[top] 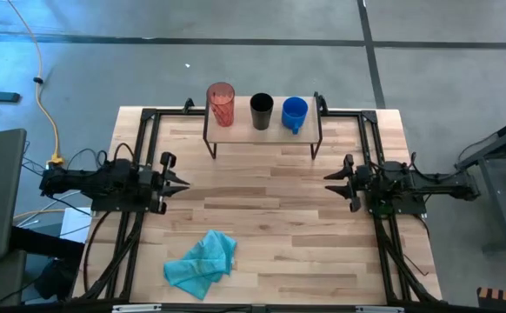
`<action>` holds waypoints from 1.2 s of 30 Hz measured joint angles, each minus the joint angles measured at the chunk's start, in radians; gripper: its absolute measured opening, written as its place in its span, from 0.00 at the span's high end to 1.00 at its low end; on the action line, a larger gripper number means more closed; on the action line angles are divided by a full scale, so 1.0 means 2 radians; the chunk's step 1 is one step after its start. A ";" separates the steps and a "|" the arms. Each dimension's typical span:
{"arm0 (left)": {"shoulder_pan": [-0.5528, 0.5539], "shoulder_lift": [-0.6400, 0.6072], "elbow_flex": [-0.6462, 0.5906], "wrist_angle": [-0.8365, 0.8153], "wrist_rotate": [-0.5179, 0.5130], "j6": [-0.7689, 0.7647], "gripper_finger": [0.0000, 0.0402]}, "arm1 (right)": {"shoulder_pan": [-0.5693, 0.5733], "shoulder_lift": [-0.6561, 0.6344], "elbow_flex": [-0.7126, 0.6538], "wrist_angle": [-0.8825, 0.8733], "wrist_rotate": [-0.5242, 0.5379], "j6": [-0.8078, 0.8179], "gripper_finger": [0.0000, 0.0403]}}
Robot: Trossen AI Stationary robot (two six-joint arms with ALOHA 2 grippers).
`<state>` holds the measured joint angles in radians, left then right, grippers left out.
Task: Stack small to large cups/mugs on shelf
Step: Return to Home Position
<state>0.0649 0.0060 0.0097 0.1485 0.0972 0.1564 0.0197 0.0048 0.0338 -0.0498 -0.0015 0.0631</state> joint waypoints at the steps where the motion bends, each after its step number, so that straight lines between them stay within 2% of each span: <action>1: 0.000 0.000 0.000 -0.010 -0.007 -0.010 0.92 | -0.001 0.001 0.000 0.000 0.000 -0.001 0.66; 5: 0.000 0.000 0.000 -0.052 -0.032 -0.044 0.92 | -0.004 0.001 0.000 0.000 0.000 0.004 0.66; 8: 0.000 0.000 0.000 -0.069 -0.032 -0.055 0.92 | -0.004 0.001 0.000 0.000 -0.001 0.004 0.66; 36: 0.000 0.000 0.000 -0.067 -0.032 -0.069 0.92 | -0.004 0.001 0.000 -0.001 -0.001 0.004 0.66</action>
<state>0.0650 0.0059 0.0097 0.0135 0.0330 0.0185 0.0113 0.0071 0.0338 -0.0513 -0.0033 0.0720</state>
